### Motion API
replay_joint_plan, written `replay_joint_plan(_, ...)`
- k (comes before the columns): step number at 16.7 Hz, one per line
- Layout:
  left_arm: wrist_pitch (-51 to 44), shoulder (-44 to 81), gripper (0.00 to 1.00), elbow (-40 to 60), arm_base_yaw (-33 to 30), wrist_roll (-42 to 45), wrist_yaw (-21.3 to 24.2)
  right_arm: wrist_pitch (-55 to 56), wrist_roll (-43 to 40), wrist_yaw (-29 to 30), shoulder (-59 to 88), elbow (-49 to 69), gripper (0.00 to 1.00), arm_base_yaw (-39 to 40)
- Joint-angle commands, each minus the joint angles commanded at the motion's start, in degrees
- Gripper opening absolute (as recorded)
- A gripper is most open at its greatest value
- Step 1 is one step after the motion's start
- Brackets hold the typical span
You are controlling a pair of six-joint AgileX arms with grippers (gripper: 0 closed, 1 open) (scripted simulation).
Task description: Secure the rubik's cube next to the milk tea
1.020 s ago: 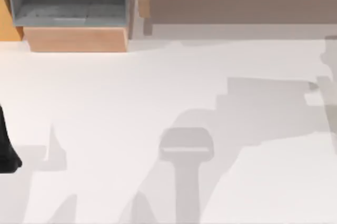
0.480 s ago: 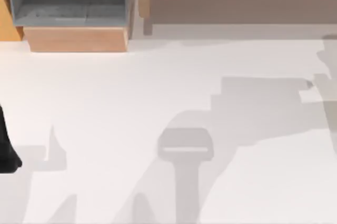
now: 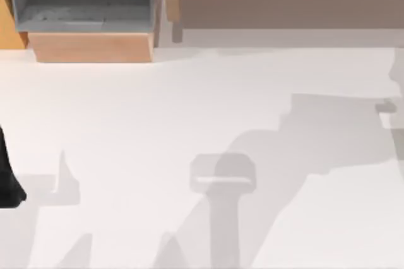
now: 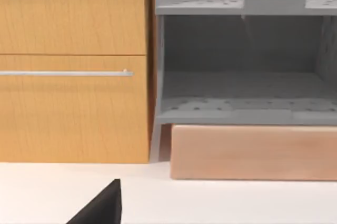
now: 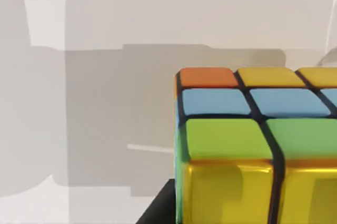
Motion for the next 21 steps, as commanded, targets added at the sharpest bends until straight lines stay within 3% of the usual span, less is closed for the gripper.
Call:
replay_joint_plan(2,0.00,0.00,1.00,0.00,0.00,0.00,0.00,0.00,0.00,0.00,0.00,0.00,0.00,0.00)
replay_joint_plan(15,0.00,0.00,1.00,0.00,0.00,0.00,0.00,0.00,0.00,0.00,0.00,0.00,0.98,0.00)
replay_joint_plan(21,0.00,0.00,1.00,0.00,0.00,0.00,0.00,0.00,0.00,0.00,0.00,0.00,1.00,0.00)
